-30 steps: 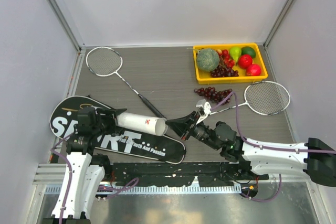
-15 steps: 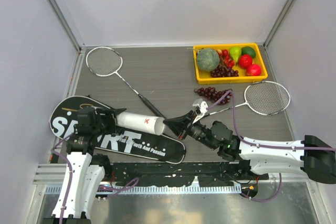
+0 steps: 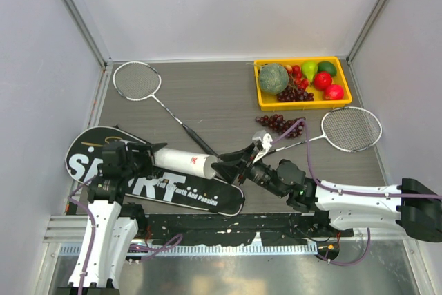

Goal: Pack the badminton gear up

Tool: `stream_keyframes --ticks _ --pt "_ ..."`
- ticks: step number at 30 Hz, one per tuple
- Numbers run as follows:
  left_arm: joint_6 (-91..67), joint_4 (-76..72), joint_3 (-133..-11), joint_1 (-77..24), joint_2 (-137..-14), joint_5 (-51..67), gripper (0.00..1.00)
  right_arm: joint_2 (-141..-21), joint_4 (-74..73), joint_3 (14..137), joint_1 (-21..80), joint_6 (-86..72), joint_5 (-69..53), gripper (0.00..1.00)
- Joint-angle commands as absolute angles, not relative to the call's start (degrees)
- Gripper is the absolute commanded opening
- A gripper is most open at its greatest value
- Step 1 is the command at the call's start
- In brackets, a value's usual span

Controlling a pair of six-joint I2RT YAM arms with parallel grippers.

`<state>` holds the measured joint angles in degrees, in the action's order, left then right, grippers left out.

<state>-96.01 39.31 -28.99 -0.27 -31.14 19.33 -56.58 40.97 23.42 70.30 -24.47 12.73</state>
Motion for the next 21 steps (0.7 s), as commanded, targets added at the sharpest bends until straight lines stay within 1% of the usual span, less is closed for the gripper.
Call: stream_keyframes --ticks 1,6,10,21 --pt "-95.9 35.7 -30.1 -0.4 -30.6 22.0 0.00 -56.9 41.6 26.9 70.7 -24.7 11.5 0.56" --pt "-94.2 35.9 -30.7 -0.4 -31.6 22.8 0.00 -59.6 40.6 29.2 70.6 -24.5 9.4 0.57" --pt "-93.0 35.8 -31.2 -0.4 -32.3 24.3 0.00 -62.0 40.4 30.1 70.7 -24.6 8.7 0.55" --pt "-95.3 33.6 -31.3 -0.4 -30.9 26.7 0.00 -68.2 43.3 30.1 70.6 -27.2 7.4 0.53"
